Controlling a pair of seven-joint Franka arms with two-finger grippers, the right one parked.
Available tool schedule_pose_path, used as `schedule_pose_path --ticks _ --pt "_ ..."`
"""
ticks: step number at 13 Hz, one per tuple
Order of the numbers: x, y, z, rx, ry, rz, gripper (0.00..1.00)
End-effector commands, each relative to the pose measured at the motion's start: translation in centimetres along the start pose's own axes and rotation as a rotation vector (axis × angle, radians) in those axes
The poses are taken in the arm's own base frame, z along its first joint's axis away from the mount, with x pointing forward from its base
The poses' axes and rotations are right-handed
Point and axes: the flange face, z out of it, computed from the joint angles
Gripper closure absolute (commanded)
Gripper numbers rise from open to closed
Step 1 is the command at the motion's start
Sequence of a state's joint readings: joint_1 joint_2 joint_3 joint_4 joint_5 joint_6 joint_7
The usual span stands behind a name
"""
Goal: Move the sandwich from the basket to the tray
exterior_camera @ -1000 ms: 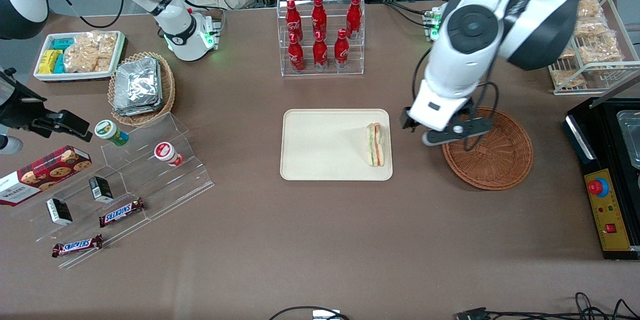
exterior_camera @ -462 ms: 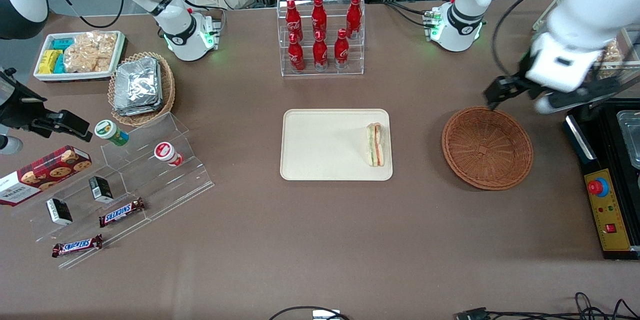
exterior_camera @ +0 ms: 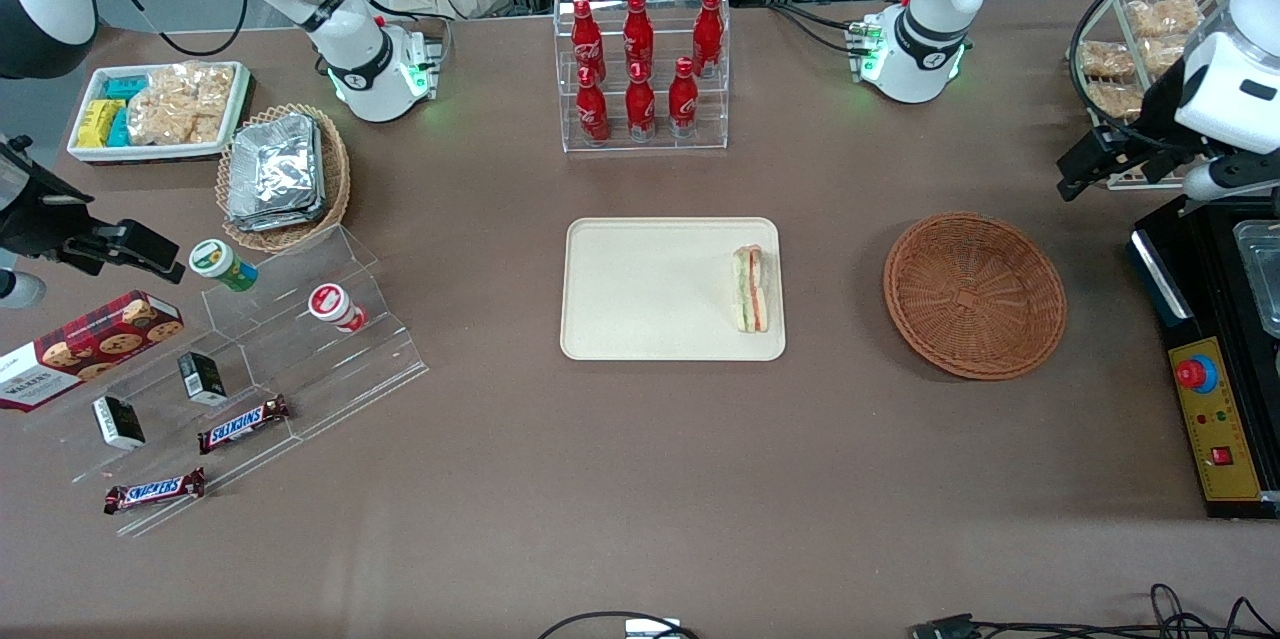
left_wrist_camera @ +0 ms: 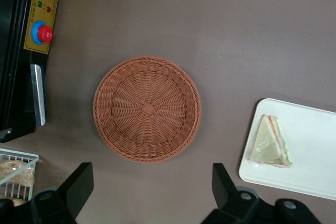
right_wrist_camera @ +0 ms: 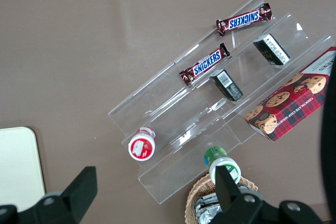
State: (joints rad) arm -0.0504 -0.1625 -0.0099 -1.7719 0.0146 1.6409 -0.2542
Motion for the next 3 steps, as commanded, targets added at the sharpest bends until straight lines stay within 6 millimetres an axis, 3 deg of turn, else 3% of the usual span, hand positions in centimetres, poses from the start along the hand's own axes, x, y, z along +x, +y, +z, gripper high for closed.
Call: schedule_pose_path --ticks 1,3 --pt "0.28 -0.39 -0.38 -0.002 -0.002 0.013 0.0" --pt "0.38 -0.37 -0.44 -0.001 0.0 0.022 0.0"
